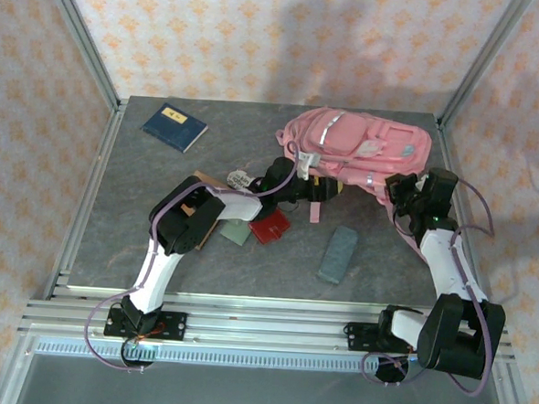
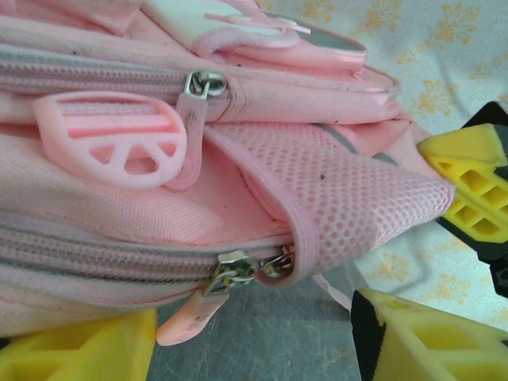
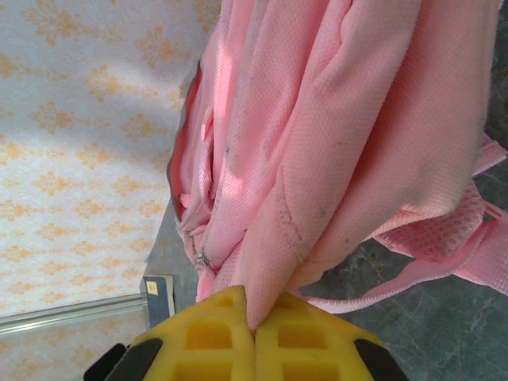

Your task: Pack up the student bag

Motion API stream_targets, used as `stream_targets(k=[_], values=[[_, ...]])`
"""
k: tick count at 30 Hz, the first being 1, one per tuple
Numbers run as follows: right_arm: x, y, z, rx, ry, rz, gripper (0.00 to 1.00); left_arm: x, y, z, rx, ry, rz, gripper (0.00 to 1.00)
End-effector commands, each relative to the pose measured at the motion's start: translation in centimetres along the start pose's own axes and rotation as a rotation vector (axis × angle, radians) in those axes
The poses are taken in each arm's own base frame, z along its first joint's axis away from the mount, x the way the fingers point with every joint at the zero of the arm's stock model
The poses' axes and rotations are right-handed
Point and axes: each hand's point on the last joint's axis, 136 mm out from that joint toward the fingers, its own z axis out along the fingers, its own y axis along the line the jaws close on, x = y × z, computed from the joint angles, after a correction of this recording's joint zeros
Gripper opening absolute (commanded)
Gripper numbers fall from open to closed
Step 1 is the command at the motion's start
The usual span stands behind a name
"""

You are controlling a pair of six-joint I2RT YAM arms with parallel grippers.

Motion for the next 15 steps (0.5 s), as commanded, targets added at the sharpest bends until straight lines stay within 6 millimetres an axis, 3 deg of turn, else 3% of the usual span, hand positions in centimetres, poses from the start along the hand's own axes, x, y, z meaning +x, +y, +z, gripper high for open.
stream_targets(k=[1,6,11,15], values=[[-0.7,5.3,-1.1,-0.151,-0.004,-0.072,0.00,-0.2,-0.9,0.7,0.045,0.004,0.051,0.64],[-0.9,5.8,-1.3,-0.157,-0.008,-0.080,0.00,0.1,0.1,1.3,0.016,0.018,0.059,0.66],[-0.8,5.6,-1.1,-0.148,-0.007,-0.082,0.00,-0.2,-0.1,1.2,0.017,0.012,0.061,0.51],[-0.7,5.2,-1.0,-0.137,-0.006,-0.088,0.00,-0.4,-0.3,0.5,0.009,0.013,0.065,0.29]])
